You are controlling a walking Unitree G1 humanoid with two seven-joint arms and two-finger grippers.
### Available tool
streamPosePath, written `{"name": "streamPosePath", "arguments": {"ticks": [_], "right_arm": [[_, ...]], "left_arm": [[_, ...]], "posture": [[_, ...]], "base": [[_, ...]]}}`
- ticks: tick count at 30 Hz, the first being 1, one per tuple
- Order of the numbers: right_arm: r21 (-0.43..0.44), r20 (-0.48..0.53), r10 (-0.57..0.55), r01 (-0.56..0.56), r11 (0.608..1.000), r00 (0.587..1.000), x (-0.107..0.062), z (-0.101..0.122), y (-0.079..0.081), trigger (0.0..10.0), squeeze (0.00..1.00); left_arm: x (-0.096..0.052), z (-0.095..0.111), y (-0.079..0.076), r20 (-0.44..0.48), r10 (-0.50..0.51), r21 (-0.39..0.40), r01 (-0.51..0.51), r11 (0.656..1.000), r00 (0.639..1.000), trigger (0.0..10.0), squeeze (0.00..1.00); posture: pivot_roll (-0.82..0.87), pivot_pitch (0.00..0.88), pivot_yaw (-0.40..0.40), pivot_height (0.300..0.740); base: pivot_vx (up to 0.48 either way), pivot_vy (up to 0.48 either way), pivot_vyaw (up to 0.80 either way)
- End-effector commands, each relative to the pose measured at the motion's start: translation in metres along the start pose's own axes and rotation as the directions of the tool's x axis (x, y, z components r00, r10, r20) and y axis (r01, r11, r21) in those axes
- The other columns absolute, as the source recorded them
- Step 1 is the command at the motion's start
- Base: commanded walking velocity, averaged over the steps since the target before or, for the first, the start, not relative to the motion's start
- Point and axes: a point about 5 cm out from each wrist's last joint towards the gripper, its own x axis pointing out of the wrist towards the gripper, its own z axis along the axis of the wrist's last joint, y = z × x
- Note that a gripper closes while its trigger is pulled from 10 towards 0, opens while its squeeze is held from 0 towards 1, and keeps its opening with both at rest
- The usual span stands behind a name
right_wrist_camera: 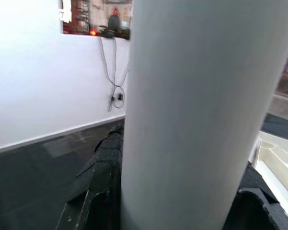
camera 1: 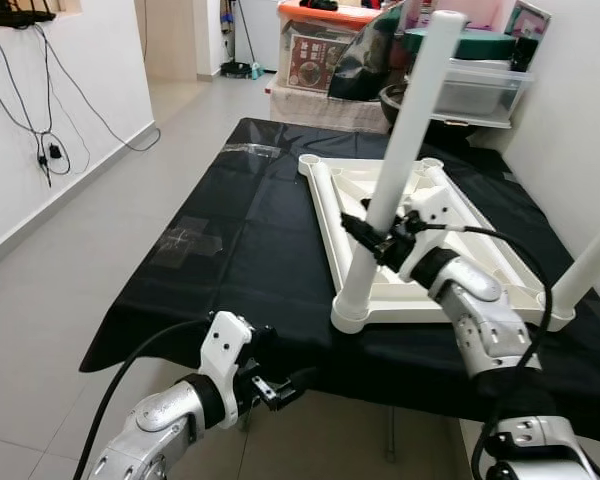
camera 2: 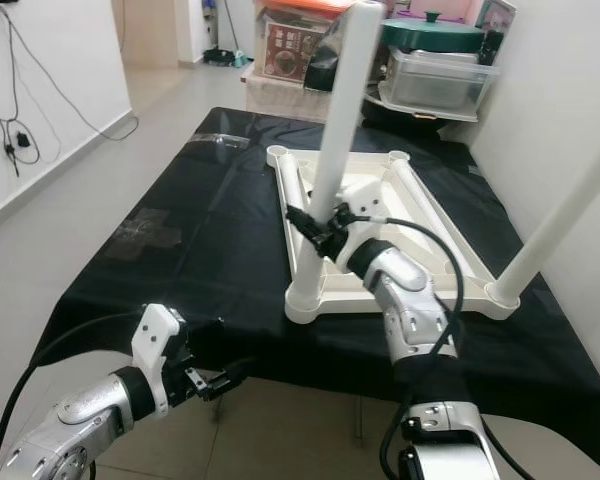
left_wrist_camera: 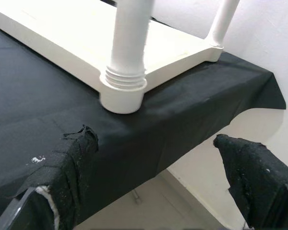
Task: Building children table
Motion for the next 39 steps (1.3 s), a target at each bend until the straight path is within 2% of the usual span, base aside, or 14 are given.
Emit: {"name": "streamPosePath", "arguments": {"ticks": [1,5,7,10,11,15,16,21,22,32,33,34,35,39], "right_arm": [[-0.006,-0.196,-0.082,0.082,0.997,0.977,0.002,-0.036,0.005,0.0,0.0],[0.031,-0.299,-0.477,0.508,0.861,0.826,-0.008,-0.057,-0.013,0.0,0.0],[0.003,-0.371,-0.666,0.718,0.696,0.647,-0.031,-0.074,-0.01,0.0,0.0],[-0.008,-0.394,-0.677,0.735,0.678,0.621,-0.039,-0.077,0.005,0.0,0.0],[0.025,-0.399,-0.607,0.67,0.742,0.687,-0.035,-0.073,0.02,10.0,0.0],[0.064,-0.3,-0.472,0.511,0.857,0.829,-0.024,-0.054,0.044,10.0,0.0],[0.058,-0.278,-0.489,0.523,0.851,0.827,-0.024,-0.05,0.041,10.0,1.0],[0.014,-0.243,-0.504,0.523,0.852,0.829,-0.02,-0.039,0.029,10.0,1.0],[0.035,-0.19,-0.367,0.38,0.924,0.911,-0.013,-0.026,0.022,10.0,0.0],[-0.023,-0.125,0.039,-0.042,0.999,0.991,-0.015,-0.007,0.004,10.0,0.0],[-0.023,-0.129,0.133,-0.137,0.99,0.983,-0.014,-0.007,0.002,7.2,0.0],[-0.023,-0.129,0.133,-0.137,0.99,0.983,-0.014,-0.007,0.002,7.2,0.0],[-0.013,-0.14,0.13,-0.133,0.991,0.982,-0.011,-0.009,-0.002,0.6,0.0],[0.011,-0.139,-0.096,0.099,0.995,0.986,-0.001,-0.012,-0.015,0.0,0.0]], "left_arm": [[0.0,-0.002,0.0,-0.005,0.002,0.005,-0.002,1.0,1.0,10.0,0.0],[0.001,-0.004,-0.005,-0.002,-0.005,-0.016,0.005,1.0,1.0,10.0,0.0],[0.0,-0.005,-0.005,-0.001,-0.002,-0.032,0.002,1.0,1.0,10.0,0.0],[-0.003,-0.003,-0.001,-0.002,0.007,-0.027,-0.007,1.0,1.0,10.0,0.0],[-0.003,-0.003,0.001,-0.005,0.007,-0.019,-0.007,1.0,1.0,10.0,0.0],[-0.003,-0.005,0.002,-0.017,-0.009,-0.016,0.008,1.0,1.0,10.0,0.0],[-0.001,-0.006,0.0,-0.015,-0.018,-0.019,0.018,1.0,1.0,10.0,0.0],[0.004,-0.004,-0.003,-0.008,-0.029,-0.018,0.029,0.999,1.0,10.0,0.0],[0.004,-0.004,-0.003,-0.005,-0.024,-0.022,0.024,0.999,1.0,10.0,0.0],[0.004,-0.003,-0.001,0.003,-0.012,-0.018,0.012,1.0,1.0,10.0,0.0],[0.003,-0.003,0.0,0.0,-0.009,-0.012,0.009,1.0,1.0,10.0,0.0],[0.003,-0.003,0.0,0.0,-0.009,-0.012,0.009,1.0,1.0,10.0,0.0],[0.004,-0.004,-0.001,-0.001,-0.008,-0.013,0.008,1.0,1.0,10.0,0.0],[0.004,-0.004,-0.004,0.003,-0.01,-0.019,0.01,1.0,1.0,10.0,0.0]], "posture": [[0.11,0.0,-0.128,0.74],[0.12,0.0,-0.127,0.74],[0.12,0.0,-0.128,0.74],[0.12,0.0,-0.121,0.74],[0.11,0.0,-0.109,0.74],[0.09,0.0,-0.093,0.74],[0.09,0.0,-0.092,0.74],[0.08,0.0,-0.092,0.74],[0.08,0.0,-0.098,0.74],[0.1,0.0,-0.121,0.74],[0.1,0.0,-0.121,0.74],[0.1,0.0,-0.121,0.74],[0.11,0.0,-0.128,0.74],[0.11,0.0,-0.131,0.74]], "base": [[0.0,0.0,0.0],[0.0,0.0,0.0],[0.0,0.0,0.0],[0.0,0.0,0.0],[0.0,0.0,0.0],[0.0,0.0,0.0],[0.0,0.0,0.0],[0.0,0.0,0.0],[0.0,0.0,0.0],[0.0,0.0,0.0],[0.0,0.0,0.0],[0.0,0.0,0.0],[0.0,0.0,0.0],[0.0,0.0,0.0]]}}
